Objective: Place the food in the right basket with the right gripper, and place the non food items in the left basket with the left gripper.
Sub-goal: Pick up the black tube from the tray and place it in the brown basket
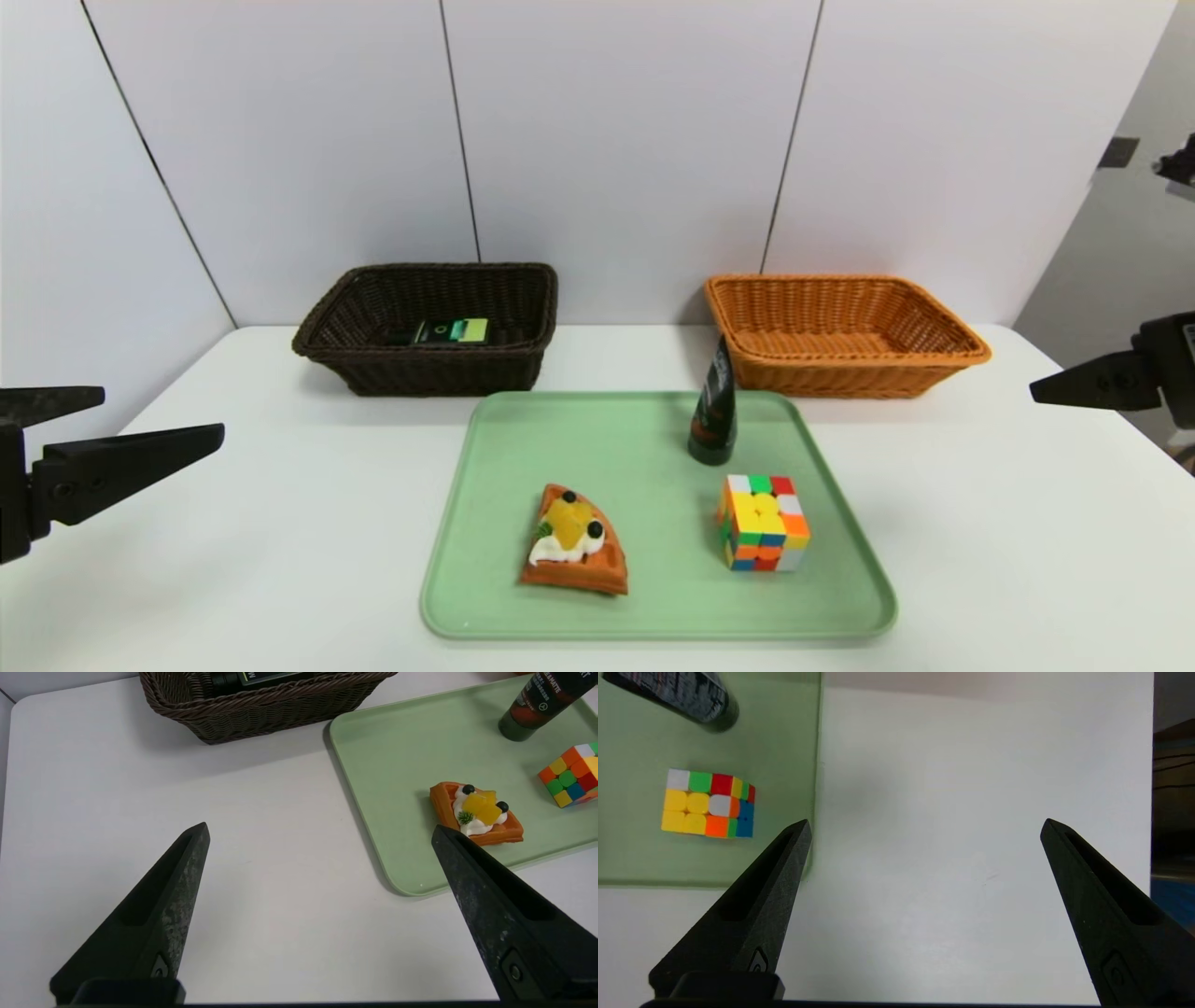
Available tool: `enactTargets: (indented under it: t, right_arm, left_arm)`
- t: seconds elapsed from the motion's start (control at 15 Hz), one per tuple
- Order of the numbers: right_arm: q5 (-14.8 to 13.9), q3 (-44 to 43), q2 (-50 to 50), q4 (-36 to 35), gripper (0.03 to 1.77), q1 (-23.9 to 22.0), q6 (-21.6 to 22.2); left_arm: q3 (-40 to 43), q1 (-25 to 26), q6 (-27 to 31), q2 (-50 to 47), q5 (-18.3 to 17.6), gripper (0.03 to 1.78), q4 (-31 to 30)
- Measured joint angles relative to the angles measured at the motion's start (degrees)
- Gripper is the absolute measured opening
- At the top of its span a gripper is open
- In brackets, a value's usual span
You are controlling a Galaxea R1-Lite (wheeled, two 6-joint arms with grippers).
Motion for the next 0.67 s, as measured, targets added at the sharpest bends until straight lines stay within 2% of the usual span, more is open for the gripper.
enactTargets:
  t: [0.27, 0.67]
  right_arm:
    - [0.1, 3.3, -0.6, -6.1, 1.69, 4.1, 8.4]
    - [0.0, 7.6, -1.1, -7.7, 1.69, 5.3, 9.5]
  left_arm:
    - [1.7, -0.2, 0.0, -0.4, 0.0, 1.69, -0.1]
    - [2.3, -4.5, -0.2, 0.1, 0.1, 1.69, -0.5]
